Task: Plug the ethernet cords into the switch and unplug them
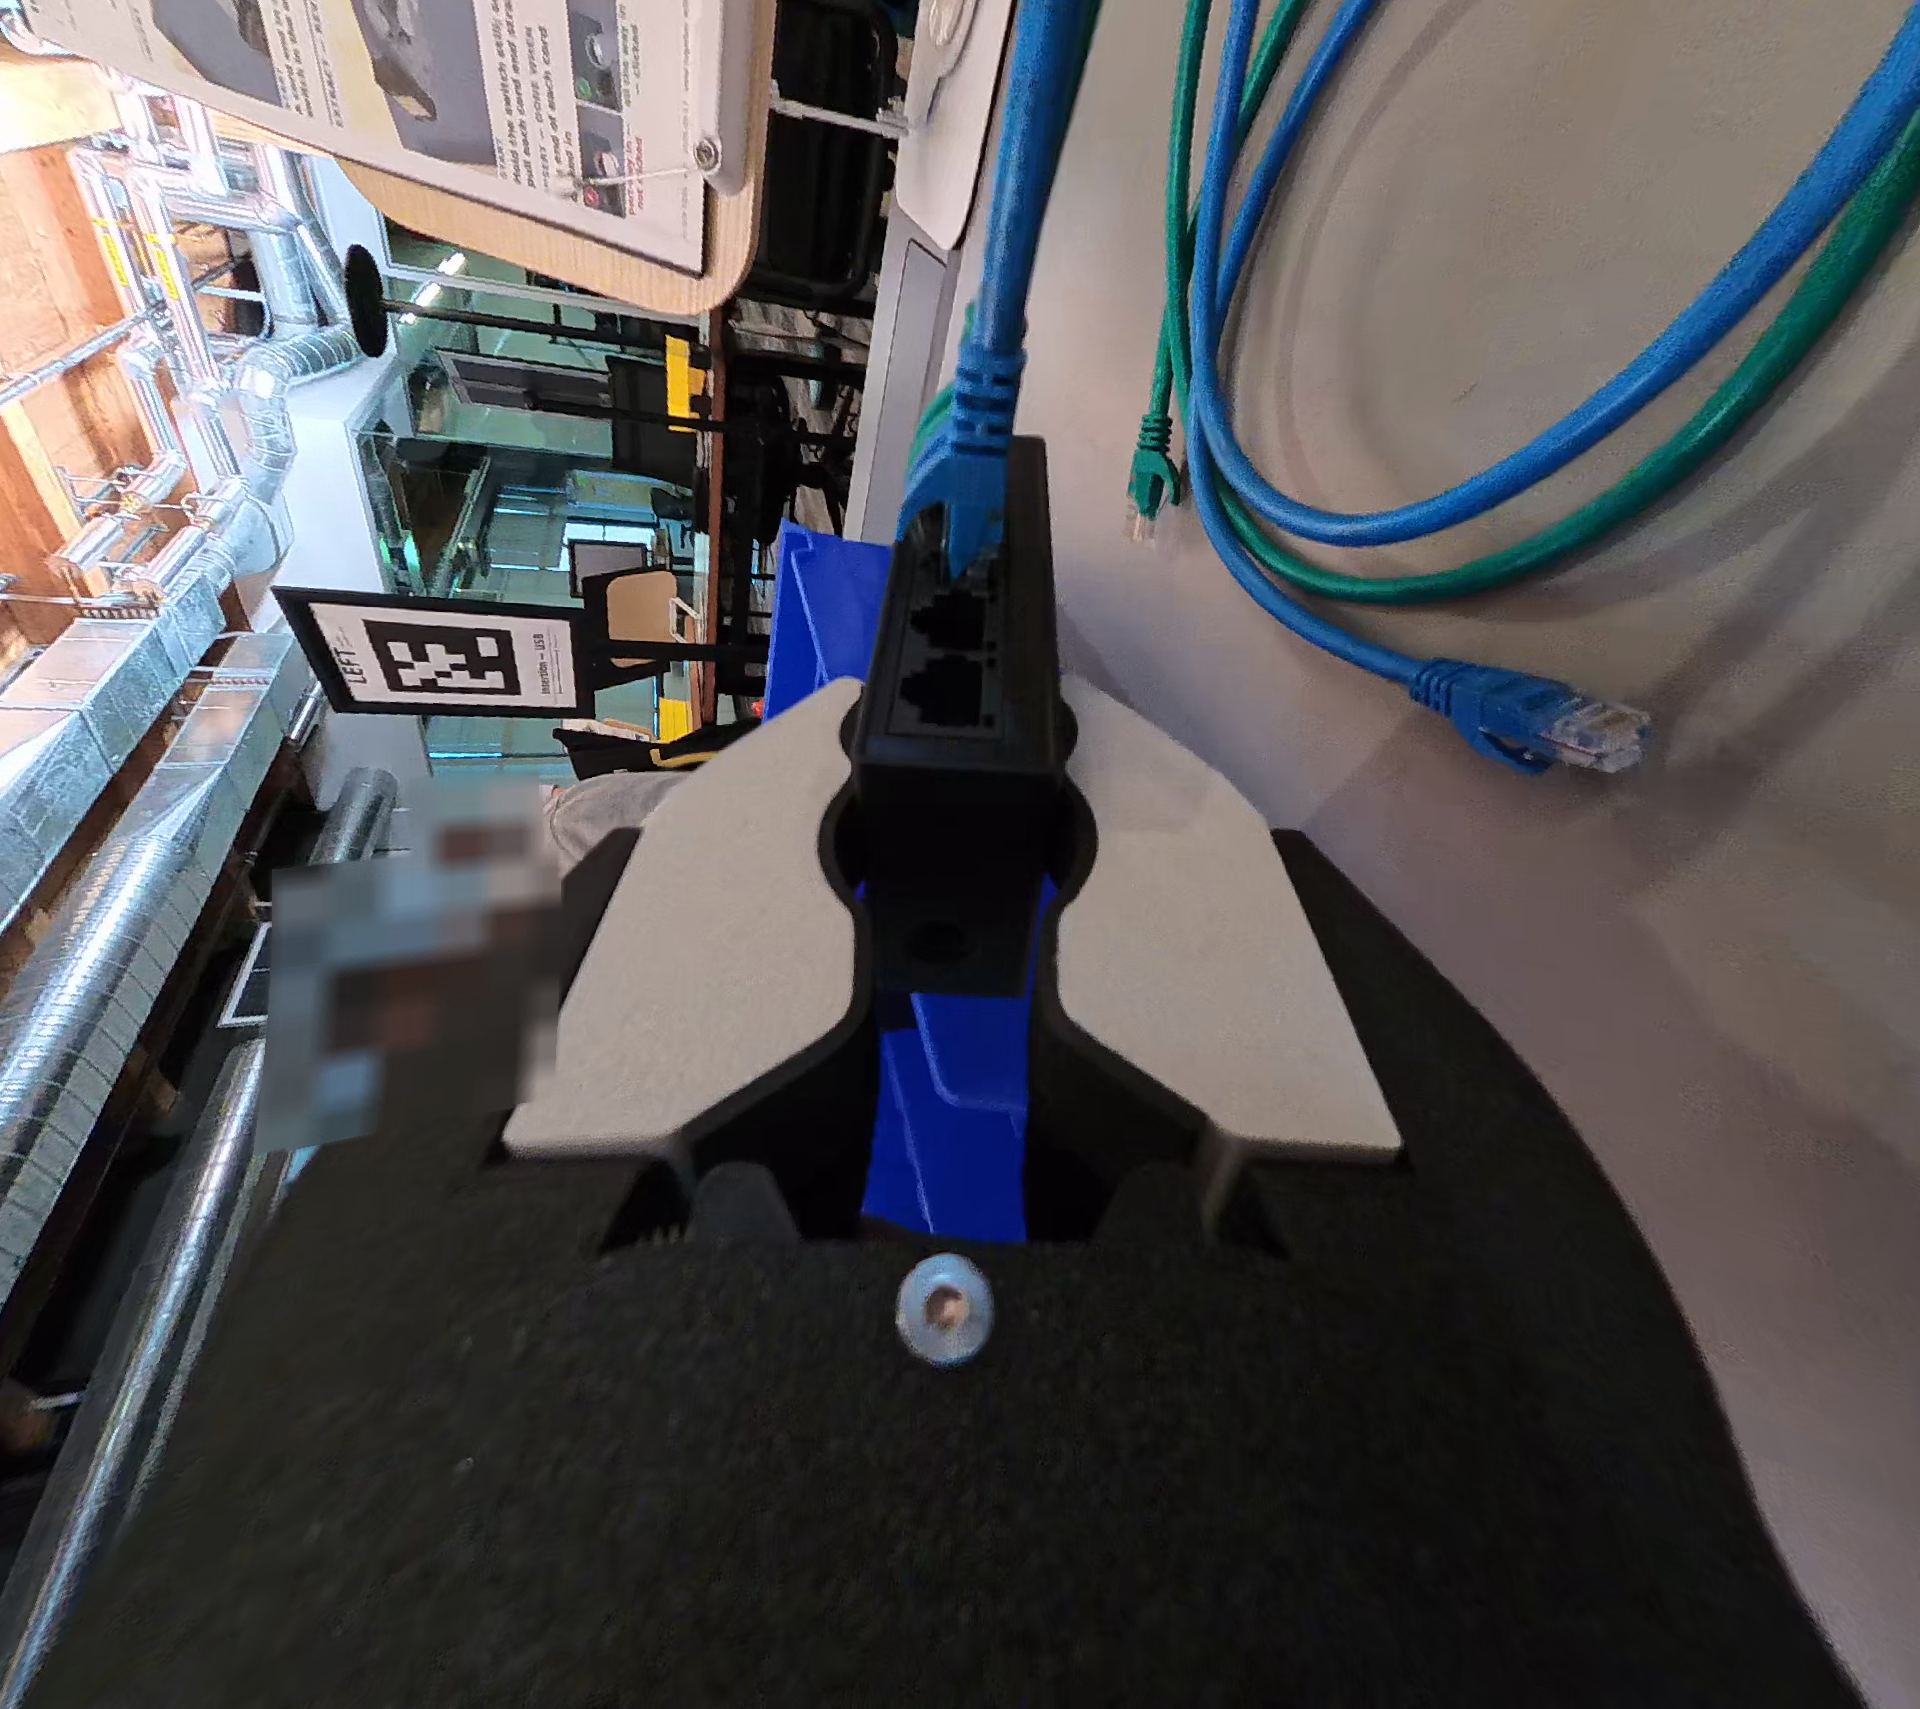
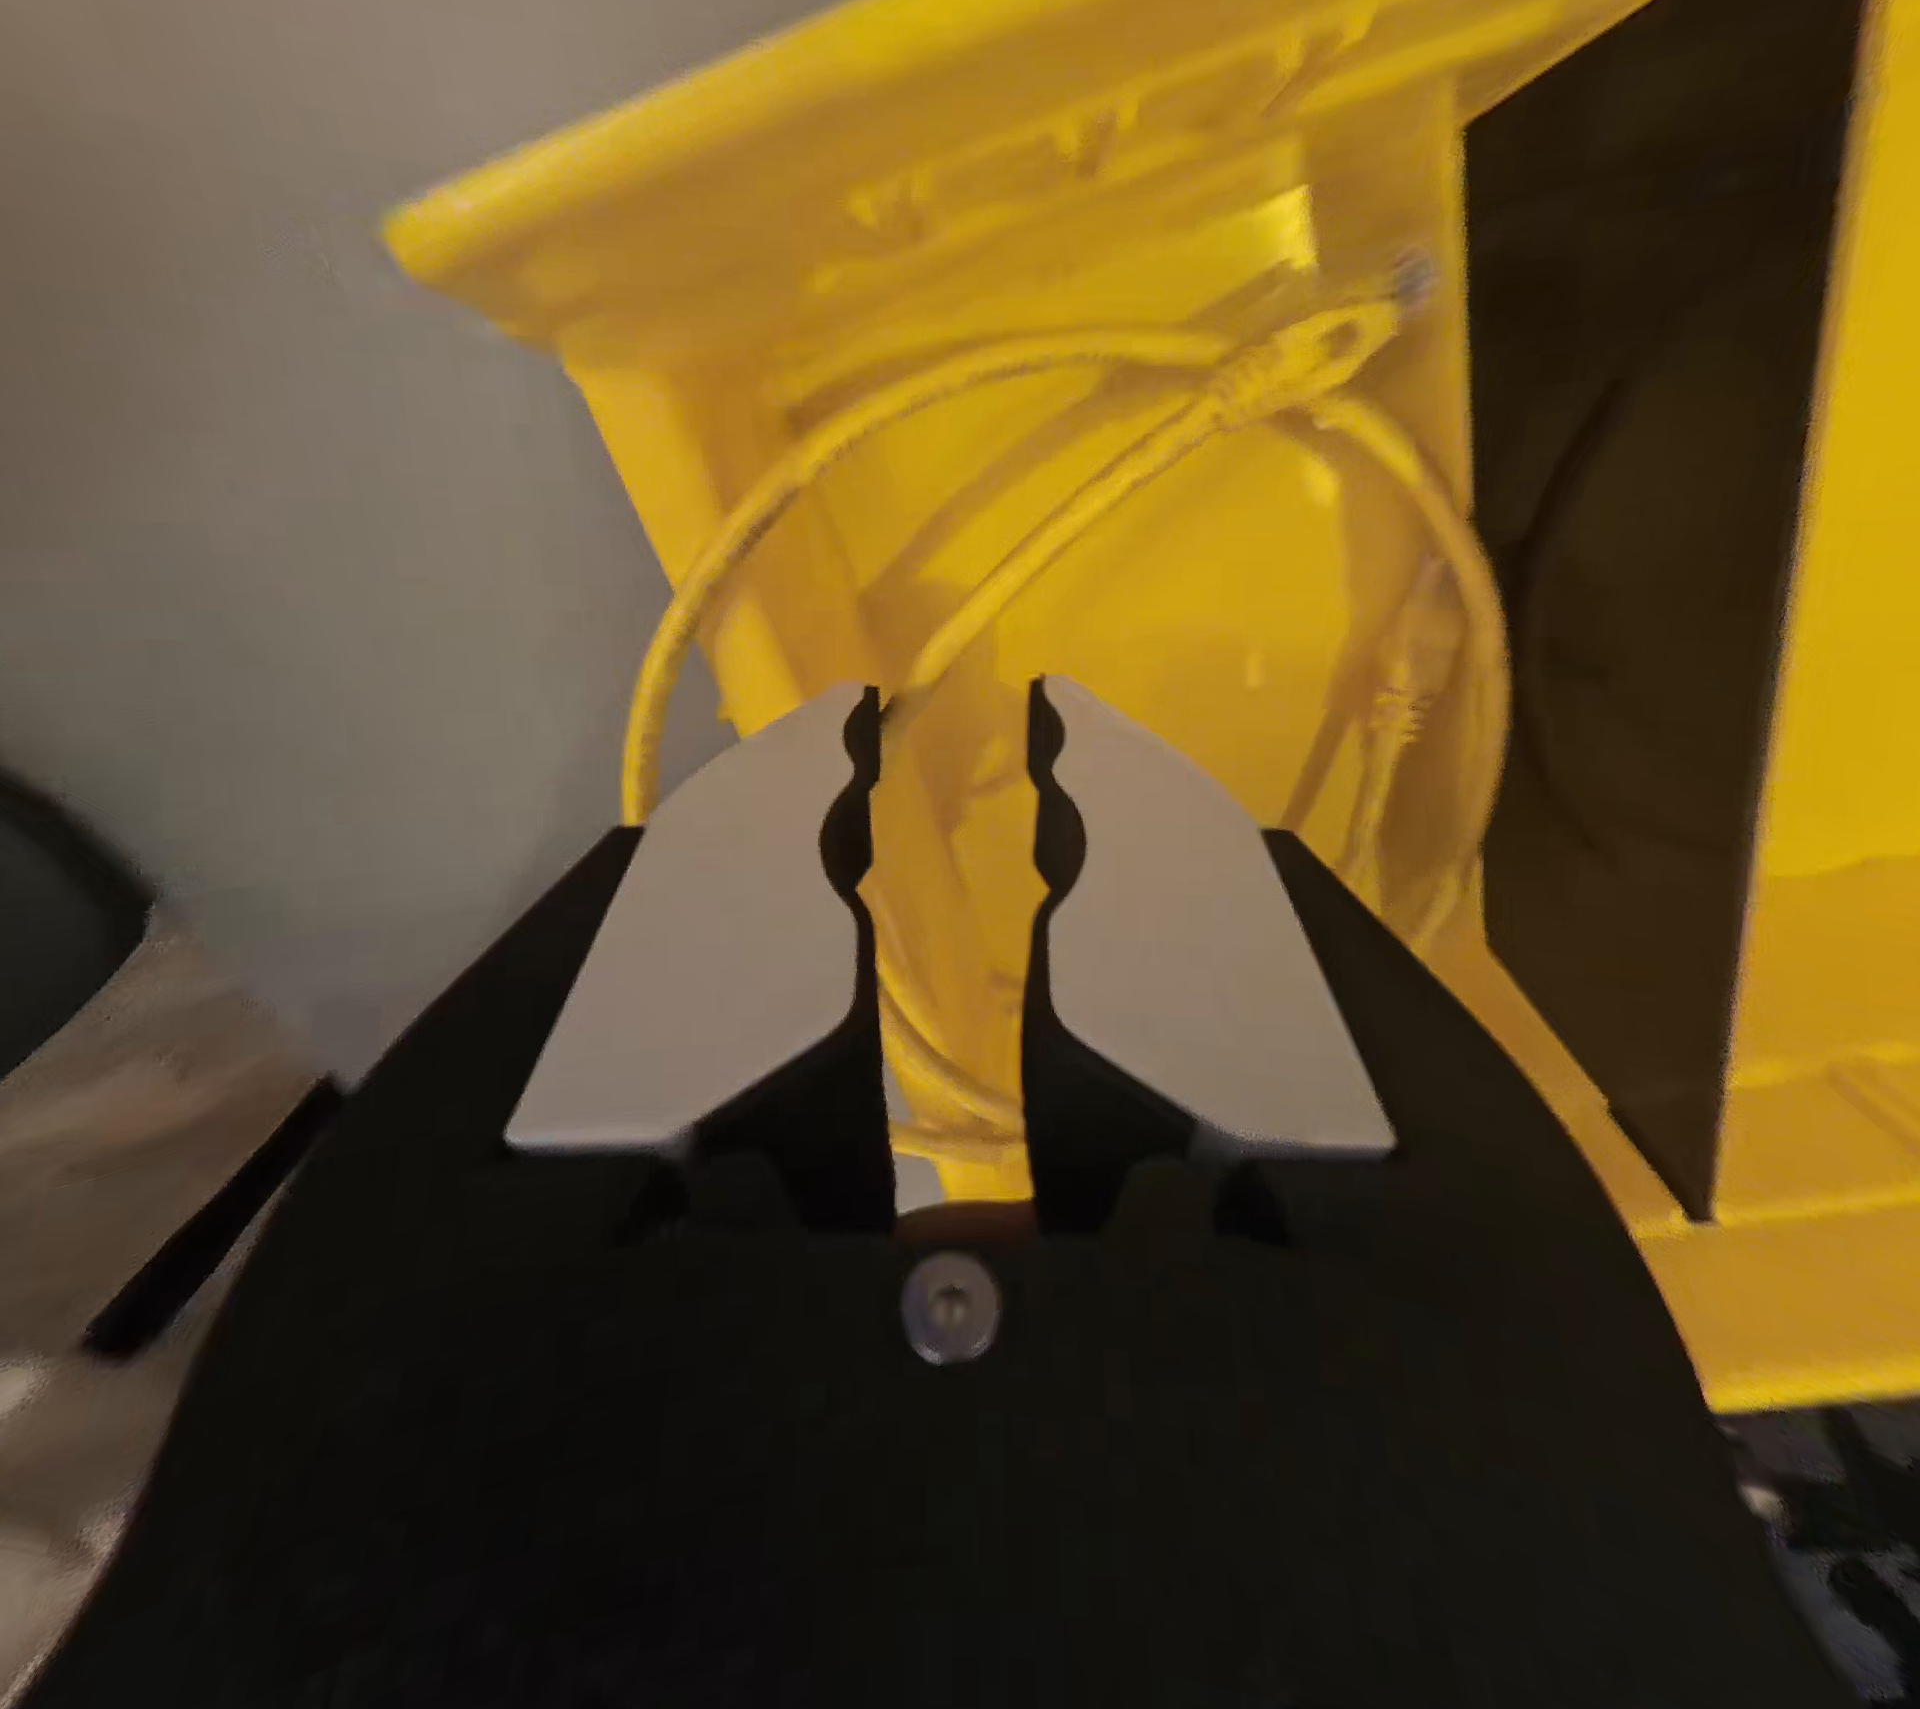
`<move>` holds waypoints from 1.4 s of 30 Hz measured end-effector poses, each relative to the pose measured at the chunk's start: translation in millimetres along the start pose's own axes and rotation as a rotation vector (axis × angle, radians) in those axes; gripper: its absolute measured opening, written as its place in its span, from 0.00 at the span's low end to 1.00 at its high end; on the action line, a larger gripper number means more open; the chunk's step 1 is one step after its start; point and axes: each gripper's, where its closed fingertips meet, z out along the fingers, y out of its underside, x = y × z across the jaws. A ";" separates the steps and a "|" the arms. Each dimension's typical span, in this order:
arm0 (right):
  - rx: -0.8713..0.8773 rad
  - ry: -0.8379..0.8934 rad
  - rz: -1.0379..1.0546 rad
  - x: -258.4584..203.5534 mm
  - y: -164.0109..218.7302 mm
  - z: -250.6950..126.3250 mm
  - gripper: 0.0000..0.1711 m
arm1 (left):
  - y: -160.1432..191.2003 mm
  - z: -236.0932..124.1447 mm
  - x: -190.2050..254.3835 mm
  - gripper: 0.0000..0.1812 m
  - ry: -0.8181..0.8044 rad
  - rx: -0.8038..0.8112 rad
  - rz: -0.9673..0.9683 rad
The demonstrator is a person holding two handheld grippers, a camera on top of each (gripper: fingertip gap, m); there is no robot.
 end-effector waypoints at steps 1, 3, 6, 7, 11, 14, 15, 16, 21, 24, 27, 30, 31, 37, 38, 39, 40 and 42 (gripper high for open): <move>0.069 0.061 0.000 2.5 -5.4 -7.1 0.18 | -2.3 0.0 0.4 0.16 -0.005 0.012 0.001; 0.247 0.206 0.033 6.7 -18.7 -33.9 0.21 | -7.4 -0.4 1.6 0.16 -0.015 0.038 0.006; 0.568 0.364 0.072 -12.7 -46.9 -90.3 0.20 | -16.3 -0.6 4.2 0.16 -0.015 0.071 0.009; 0.690 0.375 0.053 -29.6 -61.7 -105.7 0.20 | -19.6 -0.9 5.7 0.16 -0.012 0.081 0.014; 0.934 0.222 -0.122 -120.2 -132.4 -102.0 0.16 | -31.9 -3.8 12.5 0.16 -0.019 0.124 0.069; 0.901 0.081 -0.280 -175.9 -181.4 -60.0 0.17 | -43.2 -9.3 12.2 0.16 -0.111 0.159 0.185; 0.912 0.015 -0.285 -188.1 -197.3 -51.9 0.16 | -46.8 -11.3 13.7 0.16 -0.128 0.172 0.207; 0.920 -0.058 -0.274 -197.4 -211.8 -46.4 0.16 | -49.2 -12.5 17.0 0.16 -0.123 0.179 0.218; 0.879 0.196 -0.483 -202.9 -255.8 -27.0 0.17 | -47.3 -14.0 28.8 0.16 -0.052 0.156 0.205; 0.838 0.226 -0.567 -222.1 -269.4 -13.4 0.15 | -43.9 -13.8 31.9 0.16 -0.048 0.138 0.221; 0.754 0.299 -0.610 -219.9 -273.0 5.3 0.16 | -43.8 -15.1 33.0 0.16 -0.057 0.131 0.241; 0.756 0.263 -0.597 -223.6 -272.6 5.6 0.17 | -44.7 -15.8 33.3 0.16 -0.061 0.132 0.246; 0.756 0.259 -0.596 -223.7 -271.8 4.3 0.16 | -45.4 -16.2 32.7 0.16 -0.063 0.134 0.245; 0.736 0.299 -0.623 -224.0 -271.4 5.9 0.17 | -45.2 -14.3 33.6 0.16 -0.050 0.128 0.238; 0.729 0.309 -0.629 -223.8 -271.7 6.9 0.17 | -44.7 -13.8 34.0 0.16 -0.050 0.126 0.240; 0.725 0.320 -0.634 -223.5 -272.3 7.3 0.17 | -44.3 -13.5 33.7 0.16 -0.051 0.124 0.240; 0.730 0.335 -0.640 -223.3 -273.6 6.0 0.17 | -44.6 -13.6 32.7 0.16 -0.052 0.126 0.237; 0.755 0.334 -0.639 -224.9 -276.2 2.4 0.16 | -45.2 -14.0 31.3 0.16 -0.049 0.126 0.226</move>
